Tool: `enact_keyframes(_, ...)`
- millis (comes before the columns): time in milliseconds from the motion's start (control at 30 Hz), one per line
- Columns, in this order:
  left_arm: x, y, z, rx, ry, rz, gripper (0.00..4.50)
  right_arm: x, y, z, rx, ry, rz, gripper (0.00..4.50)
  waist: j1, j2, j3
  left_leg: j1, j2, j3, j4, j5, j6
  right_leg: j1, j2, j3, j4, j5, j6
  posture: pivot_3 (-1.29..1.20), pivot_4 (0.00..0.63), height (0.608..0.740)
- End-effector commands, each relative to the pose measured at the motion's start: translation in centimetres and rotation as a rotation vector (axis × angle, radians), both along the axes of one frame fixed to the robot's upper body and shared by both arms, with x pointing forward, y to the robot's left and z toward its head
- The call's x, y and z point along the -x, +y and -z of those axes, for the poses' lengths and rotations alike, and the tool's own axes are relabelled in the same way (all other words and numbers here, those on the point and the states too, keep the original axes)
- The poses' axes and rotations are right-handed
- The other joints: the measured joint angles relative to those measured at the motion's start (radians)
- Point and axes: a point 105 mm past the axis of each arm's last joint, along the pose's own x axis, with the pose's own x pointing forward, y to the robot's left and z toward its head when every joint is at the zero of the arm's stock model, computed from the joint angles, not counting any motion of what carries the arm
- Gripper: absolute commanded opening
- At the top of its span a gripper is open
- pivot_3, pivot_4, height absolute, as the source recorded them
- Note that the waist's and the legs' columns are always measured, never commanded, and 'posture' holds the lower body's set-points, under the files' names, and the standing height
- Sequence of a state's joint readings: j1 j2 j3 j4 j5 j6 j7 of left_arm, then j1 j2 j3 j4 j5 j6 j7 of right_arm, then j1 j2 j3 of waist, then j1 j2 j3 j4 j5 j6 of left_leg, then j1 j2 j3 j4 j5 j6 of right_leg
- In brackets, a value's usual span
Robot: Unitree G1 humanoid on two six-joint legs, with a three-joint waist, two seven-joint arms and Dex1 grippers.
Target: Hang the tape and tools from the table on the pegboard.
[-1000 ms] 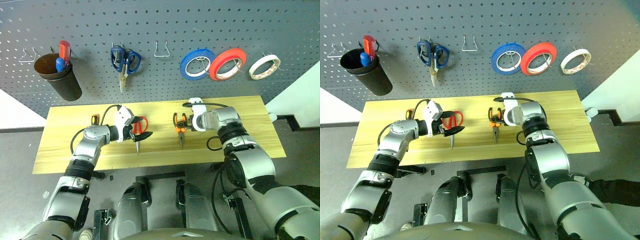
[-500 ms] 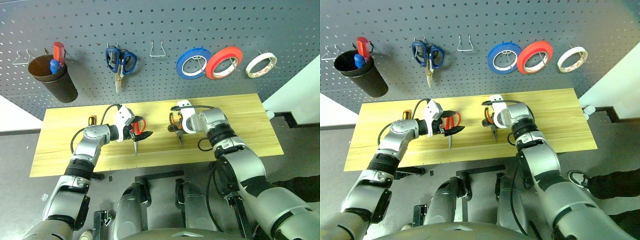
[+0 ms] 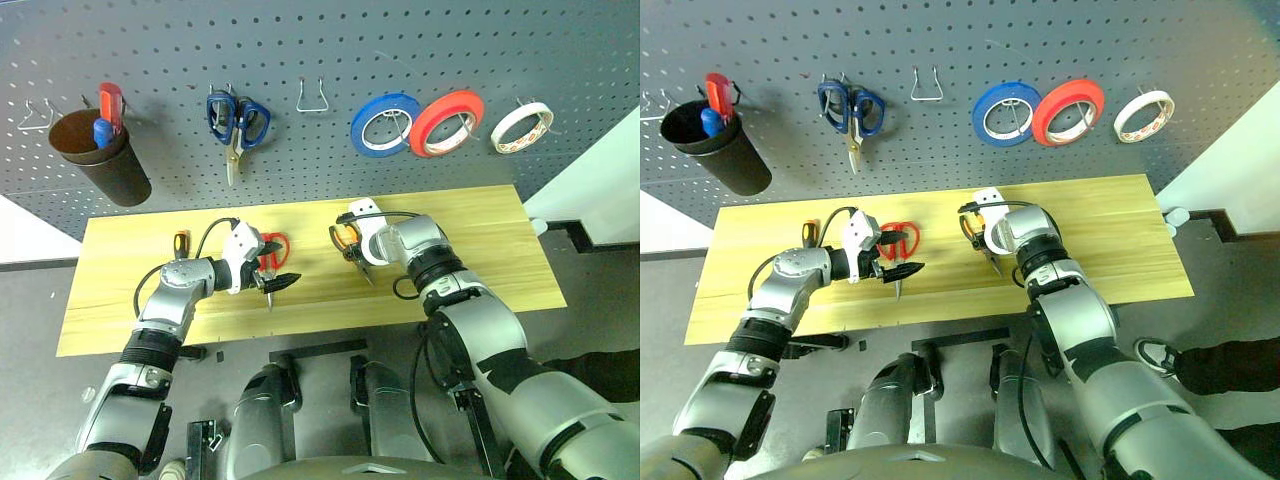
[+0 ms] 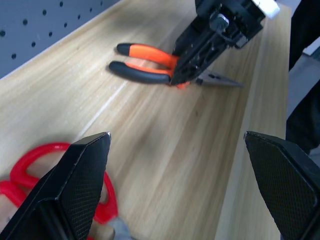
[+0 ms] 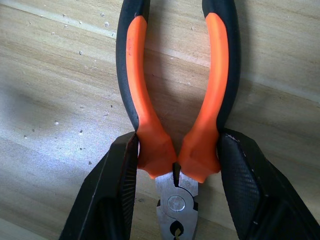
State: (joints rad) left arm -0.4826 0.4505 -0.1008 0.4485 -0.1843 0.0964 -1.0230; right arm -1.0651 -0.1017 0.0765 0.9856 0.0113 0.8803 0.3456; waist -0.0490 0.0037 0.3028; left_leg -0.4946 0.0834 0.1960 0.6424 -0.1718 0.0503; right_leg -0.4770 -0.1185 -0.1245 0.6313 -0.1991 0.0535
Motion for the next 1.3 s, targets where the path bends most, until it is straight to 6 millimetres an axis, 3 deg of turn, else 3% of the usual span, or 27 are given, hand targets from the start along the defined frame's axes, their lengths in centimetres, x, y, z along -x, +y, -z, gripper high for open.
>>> enact_keyframes(33, 0.4, 0.7, -1.0, 0.007, -0.043, 0.008, 4.50, 0.1, 0.4, -0.2, 0.001, 0.003, -0.036, 2.01, 0.001, 0.000, 0.000, 0.000, 0.000, 0.000, 0.000, 0.000, 0.000, 0.000, 0.000, 0.000, 0.000, 0.000, 0.000, 0.02, 0.307, 0.730)
enact_keyframes(267, 2.0, 1.9, -3.1, 0.064, -0.088, 0.036, 4.50, 0.9, -0.2, -3.7, -0.089, -0.052, -0.187, 2.01, 0.005, 0.000, -0.001, -0.005, 0.000, 0.000, -0.001, 0.000, 0.000, -0.004, 0.000, 0.000, -0.001, 0.000, 0.000, 0.00, 0.246, 0.730)
enact_keyframes(533, 5.1, 4.2, -6.1, 0.108, -0.156, 0.058, 4.50, 5.9, 0.3, -10.0, -0.267, -0.192, -0.424, 2.01, 0.001, -0.002, -0.004, -0.018, 0.000, 0.000, 0.000, 0.005, -0.008, -0.017, 0.001, -0.001, 0.000, 0.003, 0.003, -0.03, 0.192, 0.730)
enact_keyframes(733, 7.0, 5.4, -9.5, 0.186, -0.215, 0.050, 4.50, 7.8, 0.8, -14.4, -0.366, -0.312, -0.517, 2.01, 0.001, -0.007, -0.011, -0.019, 0.001, 0.000, 0.000, 0.005, -0.008, -0.018, 0.005, -0.001, 0.000, 0.004, 0.002, -0.03, 0.158, 0.730)
enact_keyframes(833, 7.7, 6.0, -11.4, 0.230, -0.253, 0.036, 4.50, 8.1, 1.1, -17.4, -0.446, -0.397, -0.554, 2.01, 0.004, -0.010, -0.024, -0.019, 0.001, 0.001, 0.000, 0.005, -0.008, -0.017, 0.005, -0.001, -0.001, 0.005, 0.002, -0.02, 0.142, 0.730)
enact_keyframes(1033, 8.6, 6.9, -13.7, 0.297, -0.301, 0.027, 4.50, 7.9, 1.7, -21.7, -0.527, -0.586, -0.610, 2.01, 0.004, -0.013, -0.055, -0.018, 0.000, 0.002, 0.000, 0.005, -0.008, -0.016, 0.006, -0.001, -0.002, 0.007, 0.003, 0.00, 0.100, 0.730)
enact_keyframes(1300, 9.0, 7.9, -15.8, 0.311, -0.387, -0.010, 4.50, 7.2, 3.2, -25.3, -0.586, -0.742, -0.616, 2.01, 0.005, -0.013, -0.096, -0.018, 0.001, 0.007, 0.000, 0.007, -0.011, -0.016, 0.010, -0.001, -0.001, 0.007, 0.003, 0.02, 0.062, 0.730)
